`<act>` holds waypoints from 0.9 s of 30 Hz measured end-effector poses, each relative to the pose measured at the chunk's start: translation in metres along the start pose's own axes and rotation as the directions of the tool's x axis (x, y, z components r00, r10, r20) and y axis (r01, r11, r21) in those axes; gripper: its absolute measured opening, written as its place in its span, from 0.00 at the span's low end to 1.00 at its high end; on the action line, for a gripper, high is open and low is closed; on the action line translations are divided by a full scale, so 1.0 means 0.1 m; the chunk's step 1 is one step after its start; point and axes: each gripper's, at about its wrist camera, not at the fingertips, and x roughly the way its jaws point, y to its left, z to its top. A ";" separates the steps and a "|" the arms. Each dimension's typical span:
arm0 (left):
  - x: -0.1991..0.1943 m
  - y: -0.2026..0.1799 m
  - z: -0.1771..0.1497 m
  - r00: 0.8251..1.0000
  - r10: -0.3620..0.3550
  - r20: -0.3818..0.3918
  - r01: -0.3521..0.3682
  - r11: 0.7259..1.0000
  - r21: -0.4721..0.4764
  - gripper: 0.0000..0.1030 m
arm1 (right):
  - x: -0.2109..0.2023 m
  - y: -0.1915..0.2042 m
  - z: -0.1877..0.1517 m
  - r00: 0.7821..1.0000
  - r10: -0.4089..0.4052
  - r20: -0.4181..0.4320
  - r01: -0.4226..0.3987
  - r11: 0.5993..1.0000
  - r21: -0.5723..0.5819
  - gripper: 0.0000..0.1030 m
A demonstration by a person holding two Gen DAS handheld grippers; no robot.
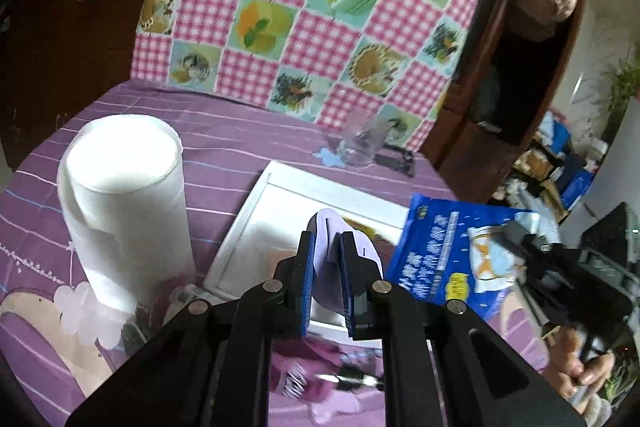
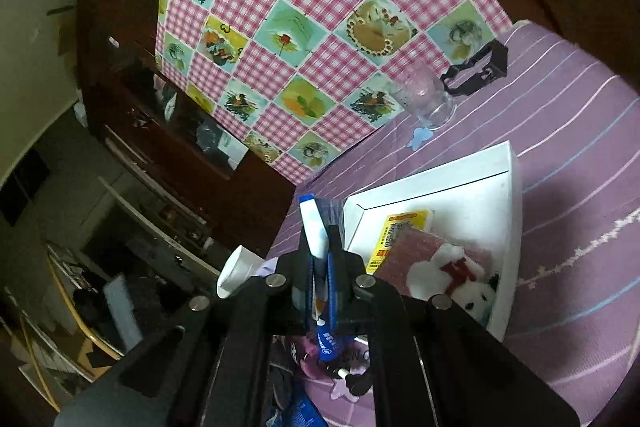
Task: Organize soft objects
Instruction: 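Lower the blue packet into the tray with the right gripper while the left drops the lavender pad in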
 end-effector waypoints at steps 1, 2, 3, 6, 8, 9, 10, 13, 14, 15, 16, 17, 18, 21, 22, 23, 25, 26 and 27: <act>0.06 0.02 0.00 1.000 0.022 -0.002 -0.022 1.000 0.005 0.11 | 0.03 -0.02 0.00 1.000 0.010 -0.002 -0.010 1.000 0.006 0.07; 0.11 0.04 -0.01 0.999 0.036 -0.003 -0.036 0.999 0.009 0.11 | 0.05 -0.02 0.00 1.000 0.027 -0.006 -0.027 1.000 0.011 0.07; 0.14 0.06 -0.02 0.999 0.051 -0.003 -0.051 0.999 0.009 0.11 | 0.09 -0.01 0.00 0.999 0.037 -0.010 -0.037 0.999 0.012 0.07; 0.27 0.15 -0.06 0.994 0.108 -0.035 -0.108 0.994 0.013 0.11 | 0.24 0.02 -0.02 1.000 -0.016 -0.018 0.015 1.000 -0.017 0.07; 0.33 0.22 -0.09 0.990 0.124 -0.060 -0.124 0.992 0.008 0.11 | 0.34 0.01 -0.09 0.997 -0.075 -0.025 0.073 0.996 -0.049 0.07; 0.35 0.24 -0.11 0.990 0.118 -0.072 -0.118 0.993 0.006 0.11 | 0.39 0.00 -0.14 0.992 -0.123 -0.031 0.120 0.989 -0.081 0.07; 0.38 0.26 -0.13 0.990 0.116 -0.082 -0.116 0.993 0.002 0.11 | 0.43 0.00 -0.19 0.984 -0.174 -0.037 0.169 0.979 -0.119 0.07; 0.40 0.29 -0.16 0.987 0.131 -0.090 -0.132 0.991 -0.004 0.11 | 0.46 0.02 -0.27 0.960 -0.281 -0.018 0.272 0.940 -0.205 0.07; 0.40 0.30 -0.17 0.986 0.135 -0.093 -0.136 0.991 -0.005 0.11 | 0.45 0.04 -0.28 0.955 -0.298 -0.003 0.290 0.931 -0.224 0.07; 0.40 0.29 -0.18 0.985 0.146 -0.094 -0.146 0.989 0.000 0.11 | 0.43 0.05 -0.29 0.951 -0.308 0.006 0.301 0.924 -0.236 0.07; 0.41 0.29 -0.20 0.983 0.159 -0.095 -0.159 0.987 0.007 0.12 | 0.42 0.07 -0.29 0.949 -0.315 0.017 0.309 0.918 -0.248 0.07; 0.42 0.29 -0.21 0.981 0.167 -0.097 -0.167 0.986 0.013 0.12 | 0.40 0.08 -0.30 0.947 -0.321 0.028 0.317 0.913 -0.259 0.09; 0.43 0.28 -0.23 0.978 0.183 -0.100 -0.182 0.983 0.022 0.13 | 0.39 0.10 -0.32 0.943 -0.330 0.043 0.329 0.904 -0.272 0.10; 0.42 0.30 -0.26 0.980 0.182 -0.084 -0.181 0.983 0.020 0.20 | 0.38 0.13 -0.37 0.934 -0.349 0.074 0.354 0.885 -0.302 0.13; 0.41 0.31 -0.27 0.980 0.179 -0.087 -0.178 0.984 0.017 0.29 | 0.39 0.15 -0.37 0.930 -0.358 0.080 0.365 0.878 -0.309 0.17; 0.39 0.32 -0.27 0.983 0.161 -0.093 -0.161 0.987 0.008 0.38 | 0.40 0.17 -0.37 0.926 -0.366 0.088 0.374 0.871 -0.318 0.18; 0.33 0.33 -0.28 0.989 0.128 -0.078 -0.129 0.992 -0.003 0.49 | 0.36 0.23 -0.37 0.920 -0.374 0.119 0.392 0.854 -0.344 0.24; 0.29 0.33 -0.29 0.991 0.117 -0.063 -0.117 0.993 -0.004 0.56 | 0.33 0.26 -0.37 0.916 -0.377 0.137 0.401 0.847 -0.349 0.29; 0.24 0.32 -0.29 0.993 0.110 -0.046 -0.110 0.994 -0.001 0.59 | 0.29 0.28 -0.37 0.911 -0.380 0.163 0.413 0.840 -0.351 0.40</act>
